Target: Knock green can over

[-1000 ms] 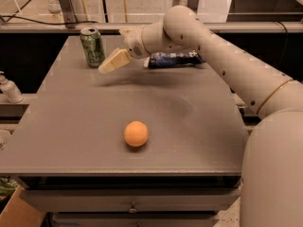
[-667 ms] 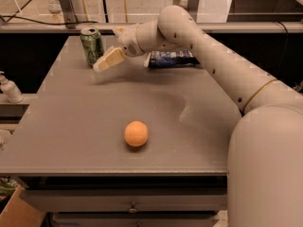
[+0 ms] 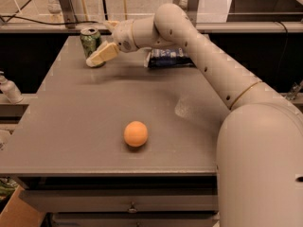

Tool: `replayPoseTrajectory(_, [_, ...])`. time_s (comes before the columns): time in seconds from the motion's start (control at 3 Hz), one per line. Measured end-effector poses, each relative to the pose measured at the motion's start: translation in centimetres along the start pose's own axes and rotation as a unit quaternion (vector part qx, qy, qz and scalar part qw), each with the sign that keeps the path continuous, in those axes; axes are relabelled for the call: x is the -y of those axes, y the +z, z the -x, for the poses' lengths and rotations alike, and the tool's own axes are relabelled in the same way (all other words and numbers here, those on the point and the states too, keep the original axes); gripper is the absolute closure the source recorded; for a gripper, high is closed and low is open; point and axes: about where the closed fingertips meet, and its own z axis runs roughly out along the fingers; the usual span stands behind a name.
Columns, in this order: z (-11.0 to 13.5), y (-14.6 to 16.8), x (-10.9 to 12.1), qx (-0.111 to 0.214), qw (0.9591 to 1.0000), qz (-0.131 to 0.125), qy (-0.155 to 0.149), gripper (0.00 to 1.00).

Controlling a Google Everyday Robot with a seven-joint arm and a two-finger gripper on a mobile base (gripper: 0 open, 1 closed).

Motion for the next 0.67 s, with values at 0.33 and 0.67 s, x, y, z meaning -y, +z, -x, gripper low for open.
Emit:
replayPoseTrajectory(0.33, [1.5, -0.2, -1.4, 0.030, 0.9995, 0.012, -0.005, 0.00])
replayPoseTrajectory(0.67, [2.2, 0.0, -4.0, 0.047, 0.9982, 0.038, -0.003, 0.00])
